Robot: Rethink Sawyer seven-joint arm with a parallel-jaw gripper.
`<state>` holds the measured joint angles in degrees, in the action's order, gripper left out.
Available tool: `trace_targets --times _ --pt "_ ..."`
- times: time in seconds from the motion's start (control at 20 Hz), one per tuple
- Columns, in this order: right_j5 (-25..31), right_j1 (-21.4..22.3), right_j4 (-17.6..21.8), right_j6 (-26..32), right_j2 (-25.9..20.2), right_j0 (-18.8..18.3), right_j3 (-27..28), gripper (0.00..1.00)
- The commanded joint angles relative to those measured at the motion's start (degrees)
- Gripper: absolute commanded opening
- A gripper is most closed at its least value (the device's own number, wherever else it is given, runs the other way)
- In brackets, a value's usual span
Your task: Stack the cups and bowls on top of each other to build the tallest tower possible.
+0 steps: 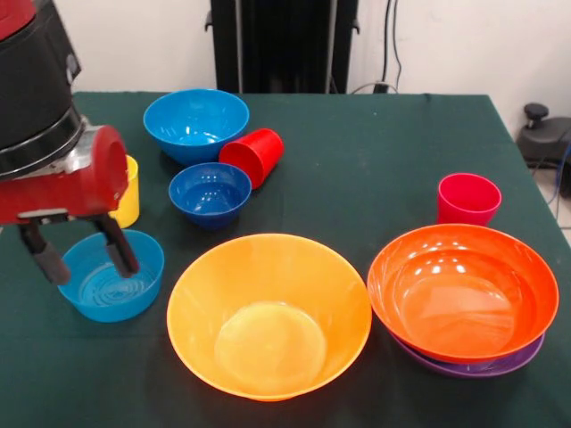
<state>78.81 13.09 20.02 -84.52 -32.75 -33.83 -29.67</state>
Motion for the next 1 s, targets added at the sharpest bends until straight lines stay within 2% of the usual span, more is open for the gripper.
trace_targets --times 0.05,0.25,0.35,0.5,0.75,1.0 --pt "-10.27 1.26 2.12 14.58 0.9 -0.45 -12.05 1.0" --pt "-16.27 4.01 1.57 11.25 1.73 -1.64 -20.54 1.0" --pt "-17.67 4.29 1.7 10.62 1.73 -1.96 -22.51 1.0" --pt "-18.52 4.25 2.16 9.89 1.92 -2.24 -24.98 1.0" --pt "-21.49 7.95 2.47 5.64 3.47 -2.78 -33.33 1.0" --pt "-22.52 10.95 2.99 3.18 4.66 -2.6 -38.15 1.0"
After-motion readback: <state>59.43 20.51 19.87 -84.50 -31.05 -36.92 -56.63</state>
